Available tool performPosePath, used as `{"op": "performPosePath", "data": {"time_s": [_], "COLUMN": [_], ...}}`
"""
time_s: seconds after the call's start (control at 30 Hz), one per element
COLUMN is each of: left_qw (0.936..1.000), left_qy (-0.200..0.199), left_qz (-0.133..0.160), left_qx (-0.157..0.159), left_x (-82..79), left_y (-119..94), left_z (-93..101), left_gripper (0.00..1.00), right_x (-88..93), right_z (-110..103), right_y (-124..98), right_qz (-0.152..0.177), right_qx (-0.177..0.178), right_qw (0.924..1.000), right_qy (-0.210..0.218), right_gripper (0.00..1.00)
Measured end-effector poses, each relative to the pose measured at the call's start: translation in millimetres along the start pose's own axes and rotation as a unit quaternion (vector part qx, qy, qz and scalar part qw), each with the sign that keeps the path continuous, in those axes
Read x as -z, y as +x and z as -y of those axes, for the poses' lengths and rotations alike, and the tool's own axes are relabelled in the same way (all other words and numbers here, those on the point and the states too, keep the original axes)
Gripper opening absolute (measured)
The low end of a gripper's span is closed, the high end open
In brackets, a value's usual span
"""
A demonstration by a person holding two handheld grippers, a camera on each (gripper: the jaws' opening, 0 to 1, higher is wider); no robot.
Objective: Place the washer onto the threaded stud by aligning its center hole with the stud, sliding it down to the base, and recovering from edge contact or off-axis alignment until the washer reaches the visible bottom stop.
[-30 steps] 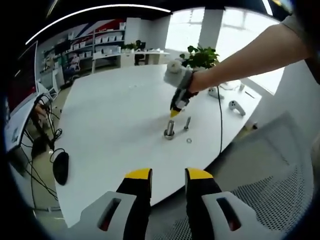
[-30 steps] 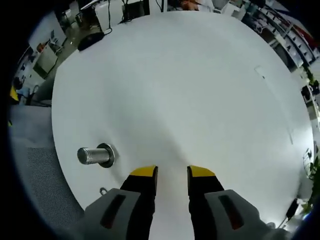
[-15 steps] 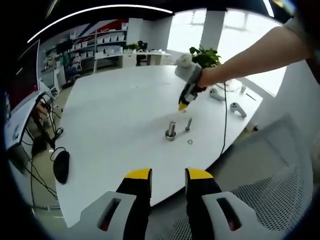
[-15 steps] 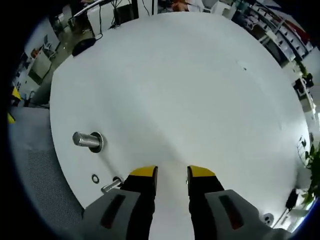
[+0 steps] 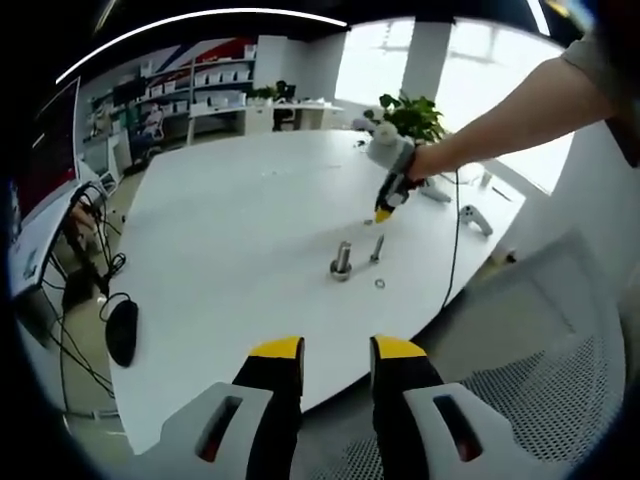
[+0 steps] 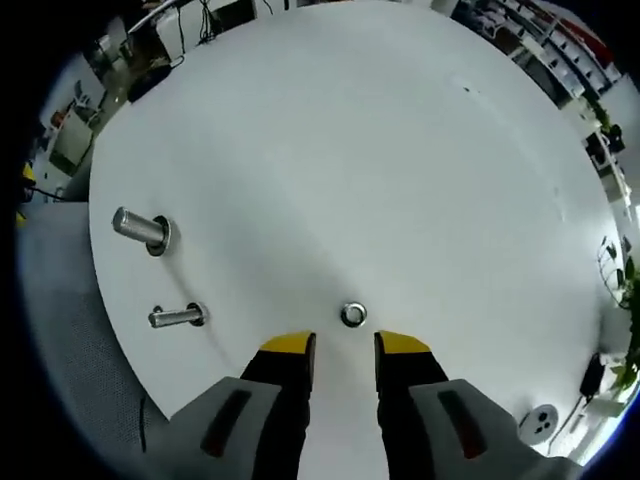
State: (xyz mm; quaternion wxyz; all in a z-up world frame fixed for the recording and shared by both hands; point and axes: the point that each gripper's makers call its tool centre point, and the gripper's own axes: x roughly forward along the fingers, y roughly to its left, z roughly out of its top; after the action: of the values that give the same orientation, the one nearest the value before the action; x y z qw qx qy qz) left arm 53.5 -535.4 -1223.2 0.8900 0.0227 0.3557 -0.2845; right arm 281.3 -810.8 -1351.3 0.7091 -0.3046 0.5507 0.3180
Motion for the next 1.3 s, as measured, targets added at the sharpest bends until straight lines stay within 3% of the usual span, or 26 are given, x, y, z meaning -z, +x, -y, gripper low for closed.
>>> {"op": "performPosePath", "data": {"time_s": [0.27, 0.53, 0.7, 0.9, 1.07, 1.17, 1.3], "left_qw": [1.0000, 1.0000, 1.0000, 0.9999, 0.9999, 1.0000, 0.9999], "left_qy": [0.000, -0.001, 0.000, 0.001, 0.002, 0.002, 0.002], "left_qz": [-0.003, -0.007, -0.009, -0.010, -0.011, -0.009, -0.011], "left_qx": [-0.003, -0.005, -0.004, -0.001, 0.001, 0.001, 0.004], "left_x": [1.0, 2.6, 3.1, 3.4, 3.6, 3.1, 3.8], "left_y": [-0.1, 0.1, 0.6, 1.0, 1.1, 1.0, 1.3], "left_z": [-1.0, -1.7, -1.1, -0.3, 0.4, 0.6, 1.4], "left_gripper": [0.24, 0.24, 0.24, 0.24, 0.24, 0.24, 0.24], "right_x": [-8.3, -1.8, -3.8, -6.1, -6.7, -7.8, -8.9], "right_z": [3.3, 6.3, 1.9, 0.5, 1.3, -1.0, 0.2], "right_y": [11.5, 21.2, 22.7, 23.3, 23.7, 23.4, 24.2], "right_qz": [0.009, 0.001, -0.005, -0.030, -0.028, -0.017, -0.020], "right_qx": [0.003, -0.008, -0.032, -0.032, -0.031, -0.034, -0.036], "right_qw": [1.0000, 0.9999, 0.9994, 0.9984, 0.9982, 0.9962, 0.9965], "right_qy": [0.000, 0.013, 0.013, -0.036, -0.043, -0.078, -0.072], "right_gripper": [0.24, 0.23, 0.19, 0.19, 0.18, 0.17, 0.16]}}
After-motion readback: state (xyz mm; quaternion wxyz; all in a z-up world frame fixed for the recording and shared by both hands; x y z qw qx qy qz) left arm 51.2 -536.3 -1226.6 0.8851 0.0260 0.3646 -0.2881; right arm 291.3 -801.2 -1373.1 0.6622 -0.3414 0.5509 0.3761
